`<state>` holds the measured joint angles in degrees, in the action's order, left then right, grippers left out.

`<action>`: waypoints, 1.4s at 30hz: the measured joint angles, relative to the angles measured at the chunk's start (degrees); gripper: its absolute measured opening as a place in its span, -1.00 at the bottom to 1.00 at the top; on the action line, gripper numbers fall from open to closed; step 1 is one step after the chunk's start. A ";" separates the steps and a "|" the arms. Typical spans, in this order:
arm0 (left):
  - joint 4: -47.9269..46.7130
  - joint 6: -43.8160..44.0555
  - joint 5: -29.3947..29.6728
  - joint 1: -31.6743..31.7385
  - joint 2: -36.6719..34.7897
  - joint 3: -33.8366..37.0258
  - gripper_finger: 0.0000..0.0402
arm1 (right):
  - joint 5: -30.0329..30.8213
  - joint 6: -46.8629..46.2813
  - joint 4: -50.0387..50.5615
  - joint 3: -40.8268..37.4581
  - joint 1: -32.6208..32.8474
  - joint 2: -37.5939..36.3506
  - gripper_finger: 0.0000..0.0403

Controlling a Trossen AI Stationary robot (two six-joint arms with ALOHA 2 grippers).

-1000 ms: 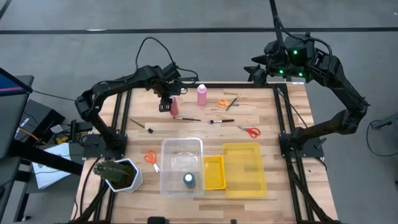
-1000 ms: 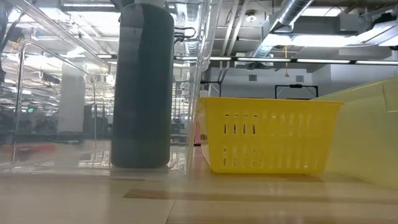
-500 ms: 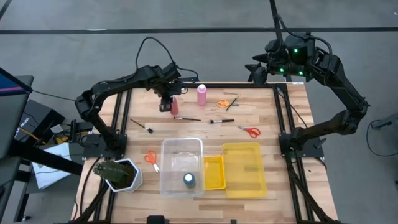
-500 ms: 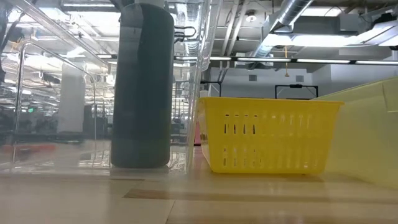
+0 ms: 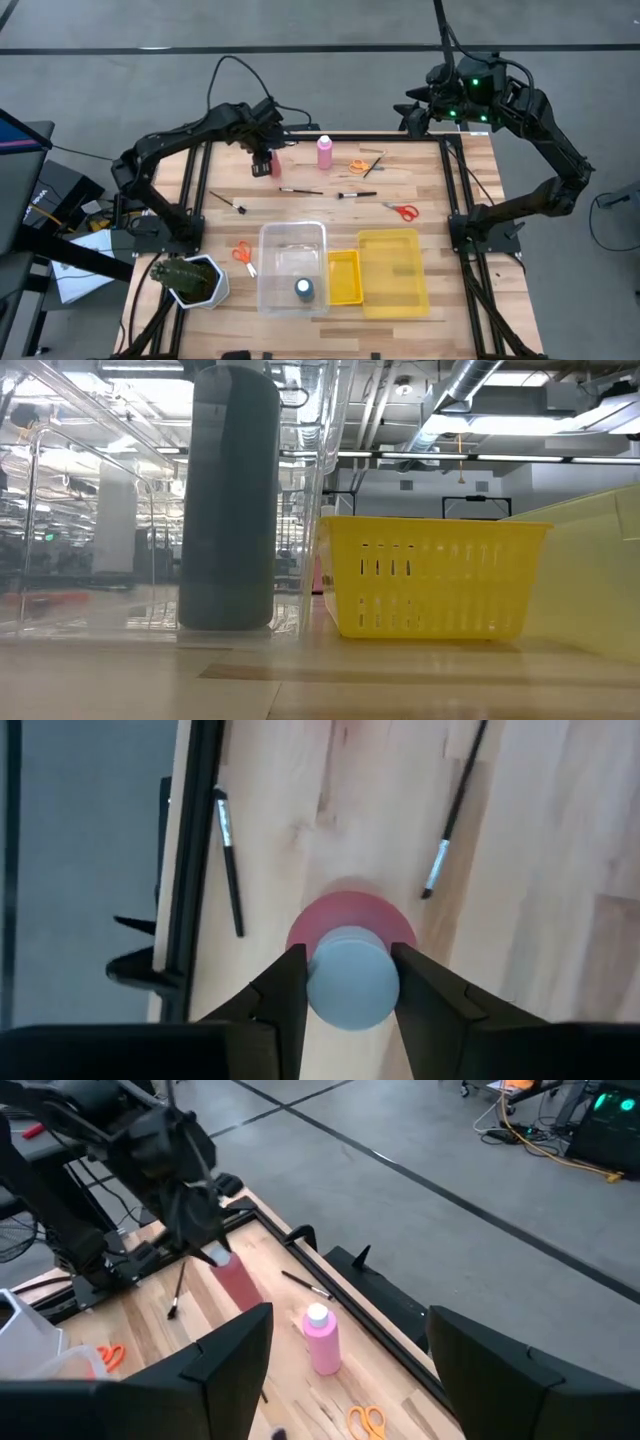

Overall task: Pick & Place Paint Supplies
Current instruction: Put the red paint bottle into the transparent bin

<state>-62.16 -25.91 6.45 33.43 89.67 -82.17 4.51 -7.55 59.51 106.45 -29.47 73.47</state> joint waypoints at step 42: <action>-14.41 40.63 -6.39 -26.42 -7.23 -25.00 -0.43 | -0.17 -0.09 -0.04 0.00 -3.37 0.01 0.29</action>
<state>-76.57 14.72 0.05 7.01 82.44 -107.17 4.34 -7.65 59.46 106.45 -32.84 73.48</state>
